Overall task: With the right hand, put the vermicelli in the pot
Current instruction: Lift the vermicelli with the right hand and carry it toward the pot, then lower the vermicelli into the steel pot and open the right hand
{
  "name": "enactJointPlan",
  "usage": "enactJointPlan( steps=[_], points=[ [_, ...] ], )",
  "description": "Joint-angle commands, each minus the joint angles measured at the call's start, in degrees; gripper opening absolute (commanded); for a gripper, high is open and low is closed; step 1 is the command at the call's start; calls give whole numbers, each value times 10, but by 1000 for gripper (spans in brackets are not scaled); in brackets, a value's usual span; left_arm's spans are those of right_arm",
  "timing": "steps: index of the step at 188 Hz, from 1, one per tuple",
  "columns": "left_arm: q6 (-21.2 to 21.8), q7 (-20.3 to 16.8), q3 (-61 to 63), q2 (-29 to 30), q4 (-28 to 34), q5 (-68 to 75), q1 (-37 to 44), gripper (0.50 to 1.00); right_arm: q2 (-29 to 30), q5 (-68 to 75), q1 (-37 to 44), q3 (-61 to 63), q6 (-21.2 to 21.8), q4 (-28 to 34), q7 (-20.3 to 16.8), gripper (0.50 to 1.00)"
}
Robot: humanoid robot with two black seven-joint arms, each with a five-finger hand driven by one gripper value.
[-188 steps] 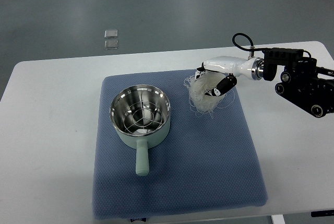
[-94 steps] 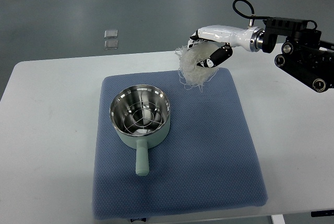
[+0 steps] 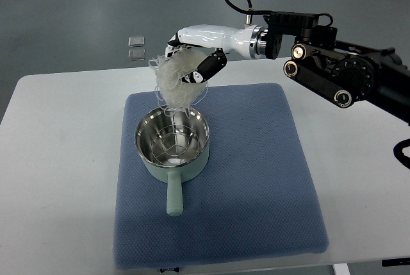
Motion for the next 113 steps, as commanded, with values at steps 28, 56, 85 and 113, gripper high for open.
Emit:
enactJointPlan(
  steps=[28, 56, 85, 113],
  points=[
    [0, 0, 0, 0, 0, 0, 0, 1000, 52, -1, -14, -1, 0, 4, 0, 517],
    [0, 0, 0, 0, 0, 0, 0, 1000, 63, -3, -32, -4, 0, 8, 0, 525],
    [0, 0, 0, 0, 0, 0, 0, 1000, 70, -10, -60, -8, -3, 8, 0, 527],
    [0, 0, 0, 0, 0, 0, 0, 1000, 68, -10, -76, -9, -8, 8, 0, 527]
  ],
)
